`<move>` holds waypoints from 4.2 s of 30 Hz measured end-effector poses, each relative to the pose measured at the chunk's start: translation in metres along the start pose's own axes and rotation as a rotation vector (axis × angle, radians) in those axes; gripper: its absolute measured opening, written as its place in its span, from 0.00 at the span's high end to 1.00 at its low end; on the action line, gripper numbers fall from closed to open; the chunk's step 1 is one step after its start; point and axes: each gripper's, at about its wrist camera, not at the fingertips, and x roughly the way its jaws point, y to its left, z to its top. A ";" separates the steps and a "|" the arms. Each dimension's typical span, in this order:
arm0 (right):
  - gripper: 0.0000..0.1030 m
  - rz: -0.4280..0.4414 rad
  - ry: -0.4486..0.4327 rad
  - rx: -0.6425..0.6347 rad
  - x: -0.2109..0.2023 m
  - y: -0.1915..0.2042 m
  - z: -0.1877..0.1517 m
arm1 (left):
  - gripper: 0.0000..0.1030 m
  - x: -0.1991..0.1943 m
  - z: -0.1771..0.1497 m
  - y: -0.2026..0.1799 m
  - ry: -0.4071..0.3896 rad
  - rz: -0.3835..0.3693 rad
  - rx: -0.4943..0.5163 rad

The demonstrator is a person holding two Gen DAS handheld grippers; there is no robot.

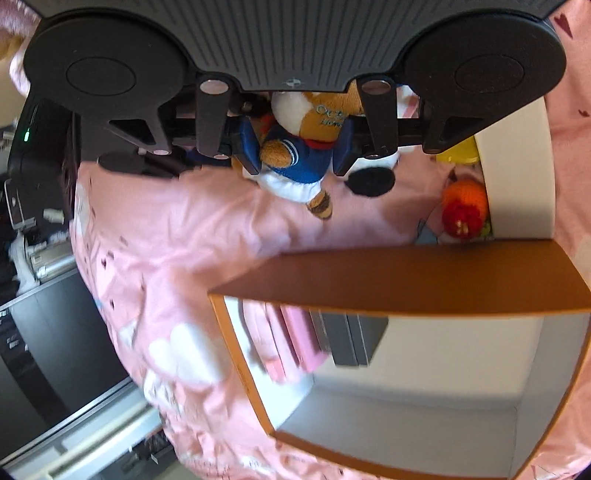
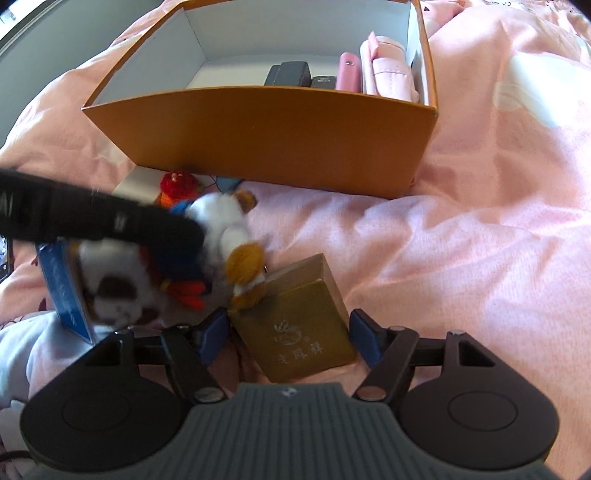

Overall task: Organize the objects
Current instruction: 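Grasp the sailor plush bear and blue card with the left tool while the right holds the gold card, then carry the bear with the left tool and gold card with the right tool into the box, then release the bear with the left tool while the right tool lowers the gold card into the box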

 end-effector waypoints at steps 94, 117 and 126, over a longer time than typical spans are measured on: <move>0.33 0.251 0.455 -0.837 0.105 0.091 0.246 | 0.67 -0.030 0.132 0.077 -0.191 0.330 0.079; 0.70 0.251 0.353 -0.757 0.104 0.082 0.262 | 0.67 -0.022 0.135 0.073 -0.137 0.415 0.165; 0.63 0.222 0.267 -0.740 0.079 0.071 0.274 | 0.67 -0.010 0.135 0.070 -0.093 0.375 0.027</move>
